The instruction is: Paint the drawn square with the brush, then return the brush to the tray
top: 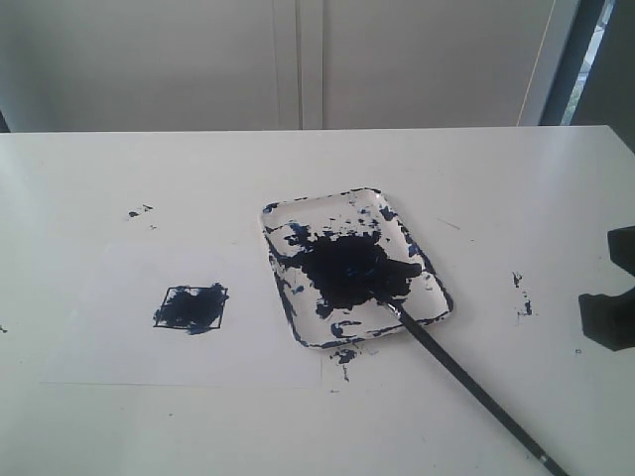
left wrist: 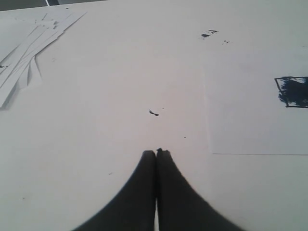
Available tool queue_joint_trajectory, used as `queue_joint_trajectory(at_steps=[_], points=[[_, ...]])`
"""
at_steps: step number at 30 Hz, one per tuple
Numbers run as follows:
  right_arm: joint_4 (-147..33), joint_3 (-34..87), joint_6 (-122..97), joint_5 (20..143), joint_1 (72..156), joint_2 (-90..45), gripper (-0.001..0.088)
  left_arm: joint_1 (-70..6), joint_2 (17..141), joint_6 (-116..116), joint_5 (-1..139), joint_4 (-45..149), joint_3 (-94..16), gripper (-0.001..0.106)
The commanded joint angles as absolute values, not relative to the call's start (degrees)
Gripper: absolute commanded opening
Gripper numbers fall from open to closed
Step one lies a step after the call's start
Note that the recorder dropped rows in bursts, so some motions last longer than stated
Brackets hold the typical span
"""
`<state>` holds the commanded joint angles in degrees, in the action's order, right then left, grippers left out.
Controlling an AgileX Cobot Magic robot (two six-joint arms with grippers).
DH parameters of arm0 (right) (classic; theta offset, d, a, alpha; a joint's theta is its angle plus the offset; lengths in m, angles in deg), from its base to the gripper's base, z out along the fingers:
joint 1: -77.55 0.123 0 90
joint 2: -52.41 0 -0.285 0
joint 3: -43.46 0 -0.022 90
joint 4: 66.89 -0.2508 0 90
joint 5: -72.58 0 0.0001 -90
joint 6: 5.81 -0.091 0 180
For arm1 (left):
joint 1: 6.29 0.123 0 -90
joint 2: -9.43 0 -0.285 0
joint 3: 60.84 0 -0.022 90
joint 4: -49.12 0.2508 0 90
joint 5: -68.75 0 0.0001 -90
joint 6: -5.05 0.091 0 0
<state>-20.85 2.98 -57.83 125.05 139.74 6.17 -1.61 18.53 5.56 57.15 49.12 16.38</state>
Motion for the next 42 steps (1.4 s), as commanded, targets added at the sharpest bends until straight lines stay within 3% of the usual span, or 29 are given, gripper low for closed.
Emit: queue_joint_trajectory(at_steps=[42], points=[[-20.85,2.98,-57.83,125.05,139.74,6.79,0.0000,-1.73,18.53,6.44,57.19,47.99,16.38,0.000]])
